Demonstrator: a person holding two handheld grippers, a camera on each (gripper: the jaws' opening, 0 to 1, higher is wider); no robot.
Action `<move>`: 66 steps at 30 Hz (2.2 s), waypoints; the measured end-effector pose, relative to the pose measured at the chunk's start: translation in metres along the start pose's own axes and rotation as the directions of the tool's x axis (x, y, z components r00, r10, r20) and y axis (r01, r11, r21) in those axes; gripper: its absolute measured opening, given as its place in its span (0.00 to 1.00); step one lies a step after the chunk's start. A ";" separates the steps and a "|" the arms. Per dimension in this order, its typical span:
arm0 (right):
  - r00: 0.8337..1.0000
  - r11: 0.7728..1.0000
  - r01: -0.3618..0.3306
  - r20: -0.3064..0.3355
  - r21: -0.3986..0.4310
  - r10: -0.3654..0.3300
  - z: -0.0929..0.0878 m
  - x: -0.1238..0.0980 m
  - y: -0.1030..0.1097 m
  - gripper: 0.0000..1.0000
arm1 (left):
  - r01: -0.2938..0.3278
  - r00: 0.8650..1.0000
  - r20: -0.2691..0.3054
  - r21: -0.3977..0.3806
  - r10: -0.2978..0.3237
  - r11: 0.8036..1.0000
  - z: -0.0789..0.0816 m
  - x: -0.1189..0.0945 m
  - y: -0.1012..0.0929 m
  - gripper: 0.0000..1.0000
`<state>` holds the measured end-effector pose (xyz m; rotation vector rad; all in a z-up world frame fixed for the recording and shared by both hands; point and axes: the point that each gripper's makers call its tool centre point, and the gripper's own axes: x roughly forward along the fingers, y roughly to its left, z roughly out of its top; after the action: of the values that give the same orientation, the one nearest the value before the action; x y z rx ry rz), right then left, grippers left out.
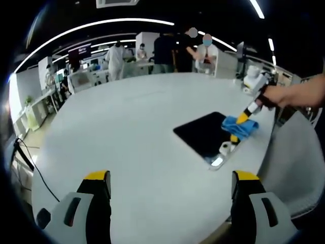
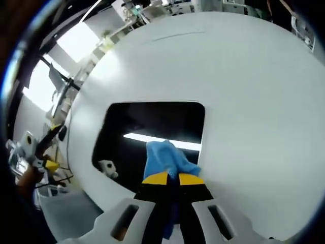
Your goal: Wipe the mirror surface with the cleaning cloth until all visible marks leave the cleaned area.
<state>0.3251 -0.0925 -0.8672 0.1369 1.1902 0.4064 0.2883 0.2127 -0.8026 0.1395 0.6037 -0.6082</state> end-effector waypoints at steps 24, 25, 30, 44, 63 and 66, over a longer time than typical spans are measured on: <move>0.999 0.999 0.031 0.014 -0.036 -0.031 0.056 0.018 -0.019 0.00 | -0.009 1.000 -0.019 -0.023 0.009 1.000 -0.008 0.001 0.000 1.00; 0.999 0.999 0.032 0.015 -0.038 -0.032 0.058 0.019 -0.020 0.00 | -0.008 1.000 -0.020 -0.024 0.008 1.000 -0.009 0.001 -0.001 1.00; 0.999 0.998 0.038 0.018 -0.052 -0.037 0.069 0.023 -0.024 0.00 | 0.000 1.000 -0.029 -0.025 -0.001 1.000 -0.012 0.004 -0.006 1.00; 0.998 0.997 0.050 0.033 -0.067 -0.048 0.090 0.029 -0.032 0.00 | -0.002 1.000 -0.031 -0.025 0.001 1.000 -0.009 0.004 -0.007 1.00; 0.997 0.995 0.049 0.062 -0.081 -0.044 0.088 0.029 -0.030 0.00 | 0.007 1.000 -0.020 -0.019 -0.007 1.000 -0.004 0.007 -0.012 1.00; 0.997 0.993 0.057 0.065 -0.108 -0.050 0.087 0.029 -0.029 0.00 | 0.011 1.000 -0.020 -0.012 -0.012 1.000 -0.003 0.008 -0.014 1.00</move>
<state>0.4214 -0.0984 -0.8690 0.0223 1.1057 0.4164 0.2841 0.1984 -0.8090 0.1308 0.6278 -0.6147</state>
